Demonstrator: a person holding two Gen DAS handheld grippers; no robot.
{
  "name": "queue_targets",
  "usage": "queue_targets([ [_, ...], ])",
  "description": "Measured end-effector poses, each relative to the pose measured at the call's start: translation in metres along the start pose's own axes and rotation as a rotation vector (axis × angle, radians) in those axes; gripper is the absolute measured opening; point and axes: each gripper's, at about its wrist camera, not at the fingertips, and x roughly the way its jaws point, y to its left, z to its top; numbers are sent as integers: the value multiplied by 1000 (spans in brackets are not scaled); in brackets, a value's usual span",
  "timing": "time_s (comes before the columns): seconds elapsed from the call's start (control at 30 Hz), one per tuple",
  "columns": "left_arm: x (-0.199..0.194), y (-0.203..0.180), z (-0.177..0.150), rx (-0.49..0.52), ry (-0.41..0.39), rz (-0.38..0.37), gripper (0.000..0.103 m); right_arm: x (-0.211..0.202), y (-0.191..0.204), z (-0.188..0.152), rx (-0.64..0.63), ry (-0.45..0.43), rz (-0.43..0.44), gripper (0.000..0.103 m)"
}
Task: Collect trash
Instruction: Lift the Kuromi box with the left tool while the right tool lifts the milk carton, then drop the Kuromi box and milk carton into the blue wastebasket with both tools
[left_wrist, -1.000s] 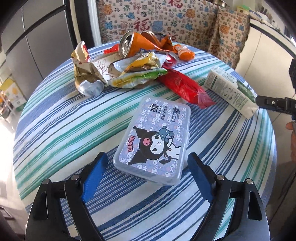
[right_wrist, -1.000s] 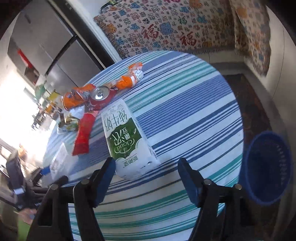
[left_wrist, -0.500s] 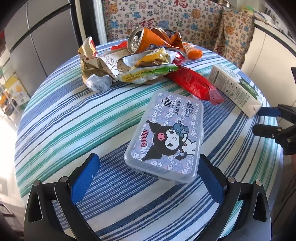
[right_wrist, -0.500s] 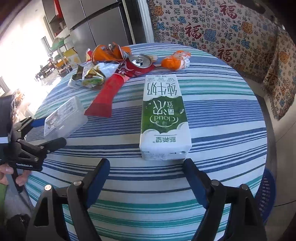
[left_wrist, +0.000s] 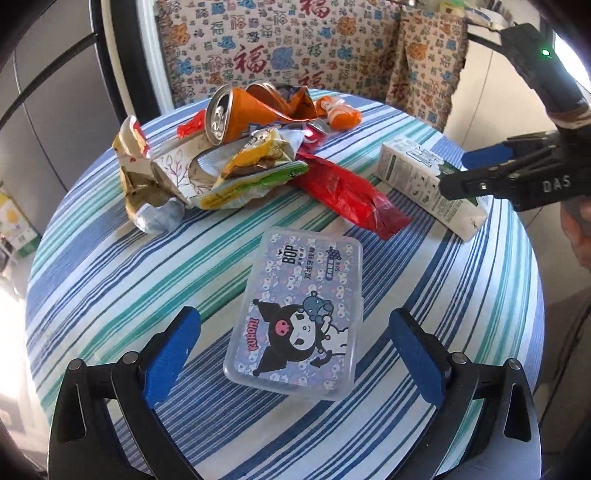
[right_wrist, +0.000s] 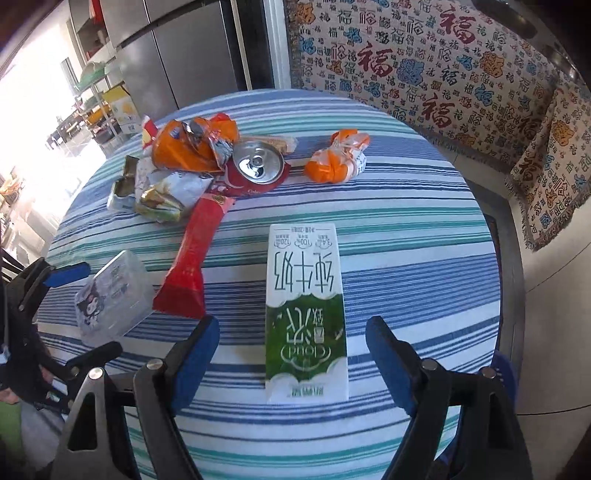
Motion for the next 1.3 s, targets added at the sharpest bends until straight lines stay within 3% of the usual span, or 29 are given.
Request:
queue_targets([
  [0.07,2,-1,2,8,14,0,87,12,-1,6,3,33,-7,83],
  [0.17,0,3,2,9,21,-8,68,12,-5,6,21,19,5,49],
  [0.37,-14,7,-5,-56,-13,-15,67,-22,-23,-16,92,-68,54,48],
  [0.6,-50,-26,8,-74,-114,-62,67,-66,-77,-44,195,-137,82,48],
  [0.73,-58,-65,34,-48,-161,-144,67,-81,-109,-56,245,-154,53,48],
  [0.83,-50,-105,58,-10,-162,-208,67,-97,-165,-79,355,-173,1,48],
  [1.07,-5,-227,115,80,-130,-332,67,-93,-274,-132,562,-150,-121,48],
  [1.3,54,-319,143,88,-74,-408,67,-68,-348,-172,689,-123,-205,48],
])
